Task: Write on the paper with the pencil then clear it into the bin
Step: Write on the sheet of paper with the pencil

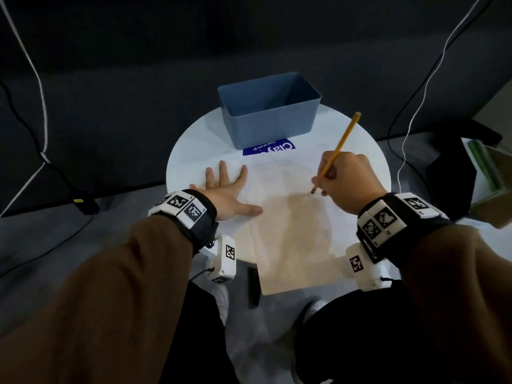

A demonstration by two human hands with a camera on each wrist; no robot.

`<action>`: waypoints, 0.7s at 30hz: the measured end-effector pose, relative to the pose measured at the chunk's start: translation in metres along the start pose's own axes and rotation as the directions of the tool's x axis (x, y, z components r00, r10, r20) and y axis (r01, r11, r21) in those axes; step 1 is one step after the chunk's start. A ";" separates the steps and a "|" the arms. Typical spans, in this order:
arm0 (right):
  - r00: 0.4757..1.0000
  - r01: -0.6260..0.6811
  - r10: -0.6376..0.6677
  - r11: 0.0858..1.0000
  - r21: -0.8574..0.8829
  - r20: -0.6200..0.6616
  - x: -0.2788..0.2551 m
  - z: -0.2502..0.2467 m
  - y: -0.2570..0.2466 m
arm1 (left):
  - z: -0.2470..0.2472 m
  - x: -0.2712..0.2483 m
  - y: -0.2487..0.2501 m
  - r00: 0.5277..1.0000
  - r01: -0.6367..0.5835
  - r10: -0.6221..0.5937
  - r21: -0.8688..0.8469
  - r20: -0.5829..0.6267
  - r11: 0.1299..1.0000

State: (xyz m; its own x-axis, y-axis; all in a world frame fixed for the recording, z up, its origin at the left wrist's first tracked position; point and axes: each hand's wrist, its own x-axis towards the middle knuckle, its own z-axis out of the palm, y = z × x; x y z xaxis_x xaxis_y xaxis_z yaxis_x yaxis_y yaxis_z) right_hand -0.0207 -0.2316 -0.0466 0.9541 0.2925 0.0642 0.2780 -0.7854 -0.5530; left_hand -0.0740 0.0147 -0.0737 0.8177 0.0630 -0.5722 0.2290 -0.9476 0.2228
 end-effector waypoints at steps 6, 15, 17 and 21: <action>1.000 0.013 -0.013 1.000 0.009 -0.008 0.008 -0.019 -0.005 | -0.001 0.000 0.001 1.000 -0.002 0.002 -0.003 0.011 1.000; 0.997 -0.019 0.028 0.992 -0.126 0.077 0.024 -0.004 -0.003 | 0.000 0.000 -0.004 0.999 -0.035 0.036 -0.069 0.024 0.997; 0.996 -0.018 0.030 0.990 -0.138 0.084 0.025 -0.004 -0.004 | 0.000 0.001 -0.004 0.999 -0.034 0.035 -0.085 0.015 0.996; 0.994 -0.029 0.043 0.990 -0.135 0.099 0.029 -0.002 -0.005 | 0.002 0.004 -0.001 1.000 -0.025 0.025 -0.078 0.000 0.997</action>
State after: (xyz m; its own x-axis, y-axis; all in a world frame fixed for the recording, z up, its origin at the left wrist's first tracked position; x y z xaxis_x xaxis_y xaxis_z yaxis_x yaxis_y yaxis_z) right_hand 0.0056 -0.2203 -0.0403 0.9494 0.3112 -0.0426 0.2624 -0.8601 -0.4374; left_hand -0.0718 0.0154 -0.0775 0.8231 0.0388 -0.5666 0.2489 -0.9214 0.2985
